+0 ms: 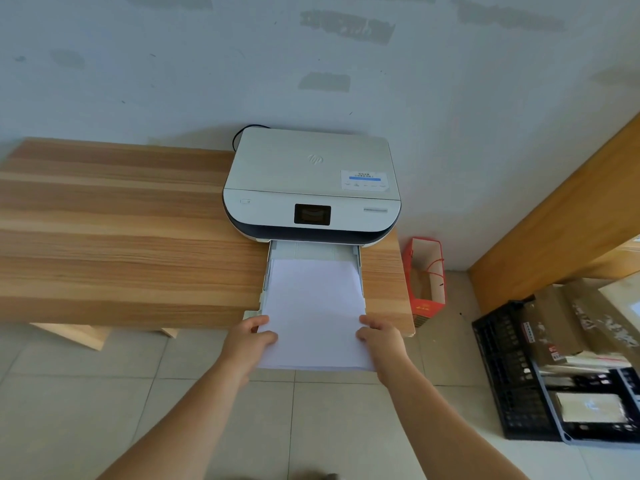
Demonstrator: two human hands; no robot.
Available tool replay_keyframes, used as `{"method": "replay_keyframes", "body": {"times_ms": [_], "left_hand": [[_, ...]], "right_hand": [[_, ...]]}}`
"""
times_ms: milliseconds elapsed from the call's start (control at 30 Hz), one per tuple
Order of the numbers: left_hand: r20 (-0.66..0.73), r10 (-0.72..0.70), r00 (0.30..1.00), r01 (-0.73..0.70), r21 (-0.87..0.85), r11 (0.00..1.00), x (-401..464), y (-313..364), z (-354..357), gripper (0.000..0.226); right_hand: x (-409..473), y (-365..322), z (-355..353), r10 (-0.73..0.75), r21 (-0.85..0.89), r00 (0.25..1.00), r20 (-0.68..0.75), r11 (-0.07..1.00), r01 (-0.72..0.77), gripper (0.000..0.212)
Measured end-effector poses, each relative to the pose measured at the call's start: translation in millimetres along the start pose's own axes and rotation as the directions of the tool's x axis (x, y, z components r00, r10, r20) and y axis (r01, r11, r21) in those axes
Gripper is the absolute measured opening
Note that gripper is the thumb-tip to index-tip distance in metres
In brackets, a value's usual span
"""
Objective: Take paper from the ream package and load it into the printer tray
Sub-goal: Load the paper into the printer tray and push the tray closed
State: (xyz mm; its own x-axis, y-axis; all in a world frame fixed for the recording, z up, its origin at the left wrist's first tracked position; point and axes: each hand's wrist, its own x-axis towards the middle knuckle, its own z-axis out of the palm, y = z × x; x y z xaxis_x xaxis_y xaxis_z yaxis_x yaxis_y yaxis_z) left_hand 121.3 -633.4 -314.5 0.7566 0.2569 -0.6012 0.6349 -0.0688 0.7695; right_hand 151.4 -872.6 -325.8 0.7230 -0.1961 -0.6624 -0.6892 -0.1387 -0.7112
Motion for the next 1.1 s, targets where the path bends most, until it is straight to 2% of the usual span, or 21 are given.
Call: {"method": "replay_keyframes", "body": {"times_ms": [167,433,667,967,1100], "left_hand": [[-0.025,-0.033,0.999,0.033,-0.001,0.999,3,0,5,0.047],[-0.017,-0.085,0.996,0.086,0.031,0.996,8,-3,9,0.057],[-0.009,-0.099,0.995,0.100,0.045,0.994,13,-2,8,0.047],[-0.026,-0.126,0.992,0.127,0.028,0.992,25,6,11,0.060],[-0.039,-0.124,0.991,0.125,0.020,0.992,33,11,11,0.056]], "right_hand": [[7,-1,-1,0.028,0.050,1.000,0.008,0.998,-0.028,0.040],[17,2,-4,0.068,-0.016,0.997,0.033,0.998,-0.067,0.042],[23,1,1,0.104,-0.022,0.993,0.055,0.994,-0.103,0.042],[33,-7,4,0.143,-0.029,0.986,0.091,0.990,-0.141,0.042],[42,-9,5,0.131,0.033,0.990,0.052,0.991,-0.133,0.041]]}}
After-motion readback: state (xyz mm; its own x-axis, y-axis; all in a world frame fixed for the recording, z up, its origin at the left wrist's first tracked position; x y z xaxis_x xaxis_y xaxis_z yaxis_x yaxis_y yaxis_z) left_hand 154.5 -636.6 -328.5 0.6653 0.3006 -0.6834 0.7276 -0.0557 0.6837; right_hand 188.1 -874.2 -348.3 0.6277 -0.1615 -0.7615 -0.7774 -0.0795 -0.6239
